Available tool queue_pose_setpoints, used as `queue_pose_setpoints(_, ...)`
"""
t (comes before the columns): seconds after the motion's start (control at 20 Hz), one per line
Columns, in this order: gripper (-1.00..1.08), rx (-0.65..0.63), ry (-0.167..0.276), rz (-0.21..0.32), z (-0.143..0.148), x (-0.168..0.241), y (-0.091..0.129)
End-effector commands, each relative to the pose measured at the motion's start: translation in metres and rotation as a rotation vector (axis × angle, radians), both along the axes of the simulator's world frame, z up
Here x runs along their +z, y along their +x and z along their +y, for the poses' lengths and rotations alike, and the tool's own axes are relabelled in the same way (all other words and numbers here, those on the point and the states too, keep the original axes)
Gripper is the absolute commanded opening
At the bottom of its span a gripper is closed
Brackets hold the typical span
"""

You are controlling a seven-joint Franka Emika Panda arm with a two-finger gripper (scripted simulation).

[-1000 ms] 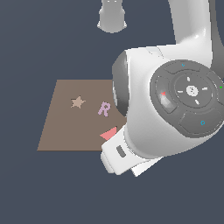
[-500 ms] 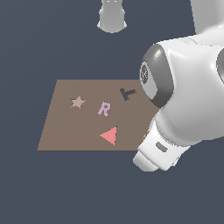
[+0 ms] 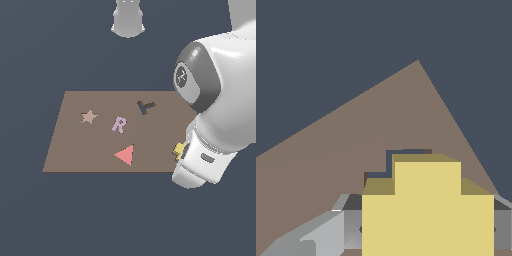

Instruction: Insert a designated object into the corresponding slot on a board.

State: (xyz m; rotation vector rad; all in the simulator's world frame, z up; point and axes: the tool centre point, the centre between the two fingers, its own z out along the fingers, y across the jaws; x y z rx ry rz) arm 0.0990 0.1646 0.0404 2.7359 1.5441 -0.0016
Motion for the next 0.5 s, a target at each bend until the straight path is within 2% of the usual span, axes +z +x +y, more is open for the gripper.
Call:
queue_pose_setpoints(0.0, -1.00, 0.014, 0.000, -0.001, 0.002, 0.000, -0.002)
queue_pose_setpoints(0.45, -1.00, 0.016, -0.001, -0.001, 0.001, -0.010, -0.002)
